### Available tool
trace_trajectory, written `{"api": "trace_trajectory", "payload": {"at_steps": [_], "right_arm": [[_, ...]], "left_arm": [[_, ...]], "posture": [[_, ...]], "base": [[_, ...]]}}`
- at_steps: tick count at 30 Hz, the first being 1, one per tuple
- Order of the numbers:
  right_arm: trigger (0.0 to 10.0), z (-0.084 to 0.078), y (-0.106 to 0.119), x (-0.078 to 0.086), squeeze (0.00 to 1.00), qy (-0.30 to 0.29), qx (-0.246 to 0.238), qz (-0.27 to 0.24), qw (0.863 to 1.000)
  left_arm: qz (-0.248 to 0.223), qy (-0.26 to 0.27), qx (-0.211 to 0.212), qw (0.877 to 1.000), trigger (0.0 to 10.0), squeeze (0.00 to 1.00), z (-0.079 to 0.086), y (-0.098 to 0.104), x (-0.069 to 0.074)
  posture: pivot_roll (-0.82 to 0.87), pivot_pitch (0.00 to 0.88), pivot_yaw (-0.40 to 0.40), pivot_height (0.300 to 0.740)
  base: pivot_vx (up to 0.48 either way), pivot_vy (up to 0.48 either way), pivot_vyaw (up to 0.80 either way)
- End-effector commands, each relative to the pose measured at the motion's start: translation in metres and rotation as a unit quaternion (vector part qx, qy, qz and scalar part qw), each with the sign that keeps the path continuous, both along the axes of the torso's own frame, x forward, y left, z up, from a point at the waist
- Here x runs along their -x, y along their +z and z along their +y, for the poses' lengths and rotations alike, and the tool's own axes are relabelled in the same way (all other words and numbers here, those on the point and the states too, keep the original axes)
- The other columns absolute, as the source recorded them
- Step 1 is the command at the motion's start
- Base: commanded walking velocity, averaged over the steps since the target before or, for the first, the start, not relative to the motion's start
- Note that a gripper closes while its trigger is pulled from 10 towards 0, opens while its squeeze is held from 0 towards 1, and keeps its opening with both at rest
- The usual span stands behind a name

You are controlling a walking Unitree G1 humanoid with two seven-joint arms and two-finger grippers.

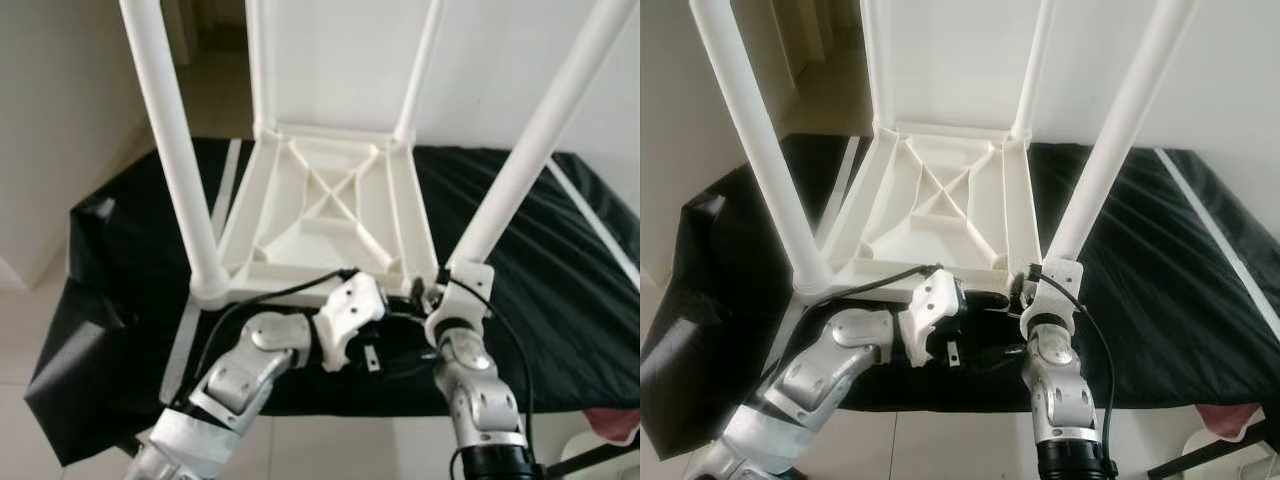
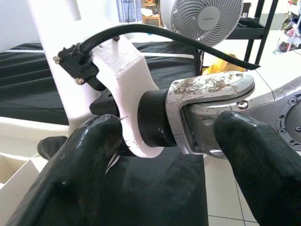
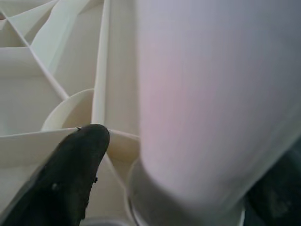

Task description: Building children table

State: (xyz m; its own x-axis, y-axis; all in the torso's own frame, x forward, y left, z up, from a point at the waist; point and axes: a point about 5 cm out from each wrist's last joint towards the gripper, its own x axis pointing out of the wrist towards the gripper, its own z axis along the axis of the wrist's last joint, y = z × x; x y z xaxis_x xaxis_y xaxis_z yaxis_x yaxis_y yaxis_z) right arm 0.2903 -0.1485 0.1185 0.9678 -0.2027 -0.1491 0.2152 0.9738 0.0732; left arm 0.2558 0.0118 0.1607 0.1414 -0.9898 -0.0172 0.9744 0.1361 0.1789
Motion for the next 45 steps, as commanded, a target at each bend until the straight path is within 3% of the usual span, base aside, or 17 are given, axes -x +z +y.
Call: {"api": "trace_trajectory", "payload": {"at_steps": [1,10,11,13,14,21,27,29,41,44,45], "right_arm": [[10.0,0.005,-0.004,0.001,1.0,0.009,-0.008,0.009,1.0],[10.0,-0.003,0.005,-0.001,1.0,0.019,-0.002,-0.016,1.0],[10.0,-0.006,0.006,-0.001,0.77,0.023,-0.003,-0.018,1.0],[10.0,-0.007,0.006,-0.002,0.77,0.025,-0.004,-0.019,0.999],[10.0,-0.01,0.008,-0.002,0.0,0.027,-0.003,-0.025,0.999],[10.0,-0.022,0.012,-0.004,0.0,0.033,0.015,-0.029,0.999],[10.0,-0.028,0.014,0.0,0.0,0.1,0.04,-0.043,0.993],[10.0,-0.034,0.018,0.005,0.0,0.164,0.066,-0.054,0.983],[10.0,-0.053,0.02,0.007,0.0,0.257,0.094,-0.049,0.961],[10.0,-0.071,0.021,0.006,0.0,0.321,0.133,-0.031,0.937],[10.0,-0.071,0.021,0.006,0.0,0.321,0.133,-0.031,0.937]], "left_arm": [[0.0,-0.014,-0.004,1.0,10.0,0.0,-0.001,-0.002,0.003],[0.006,-0.009,-0.003,1.0,10.0,0.0,0.0,-0.003,0.003],[0.008,-0.007,-0.001,1.0,10.0,0.0,0.0,-0.002,0.002],[0.008,-0.007,0.001,1.0,10.0,0.0,0.0,-0.002,0.002],[0.004,-0.005,0.001,1.0,10.0,0.0,0.0,-0.001,0.002],[-0.003,0.035,0.018,0.999,10.0,0.0,0.0,0.004,-0.008],[-0.006,0.032,0.018,0.999,10.0,0.0,0.0,0.004,-0.007],[-0.006,0.029,0.017,0.999,10.0,0.0,0.0,0.004,-0.006],[0.005,0.008,0.008,1.0,10.0,0.0,0.001,0.001,-0.003],[0.013,-0.011,-0.004,1.0,10.0,0.0,0.005,-0.002,0.001],[0.013,-0.011,-0.004,1.0,10.0,0.0,0.005,-0.002,0.001]], "posture": [[0.02,0.0,-0.052,0.74],[0.03,0.0,-0.058,0.74],[0.03,0.0,-0.058,0.74],[0.03,0.0,-0.058,0.74],[0.03,0.0,-0.058,0.74],[0.02,0.0,-0.049,0.74],[0.02,0.0,-0.044,0.74],[0.02,0.0,-0.044,0.74],[0.02,0.0,-0.042,0.74],[0.01,0.0,-0.036,0.74],[0.01,0.0,-0.036,0.74]], "base": [[0.0,0.0,0.0],[0.0,0.0,0.0],[0.0,0.0,0.0],[0.0,0.0,0.0],[0.0,0.0,0.0],[0.0,0.0,0.0],[0.0,0.0,0.0],[0.0,0.0,0.0],[0.0,0.0,0.0],[0.0,0.0,0.0],[0.0,0.0,0.0]]}}
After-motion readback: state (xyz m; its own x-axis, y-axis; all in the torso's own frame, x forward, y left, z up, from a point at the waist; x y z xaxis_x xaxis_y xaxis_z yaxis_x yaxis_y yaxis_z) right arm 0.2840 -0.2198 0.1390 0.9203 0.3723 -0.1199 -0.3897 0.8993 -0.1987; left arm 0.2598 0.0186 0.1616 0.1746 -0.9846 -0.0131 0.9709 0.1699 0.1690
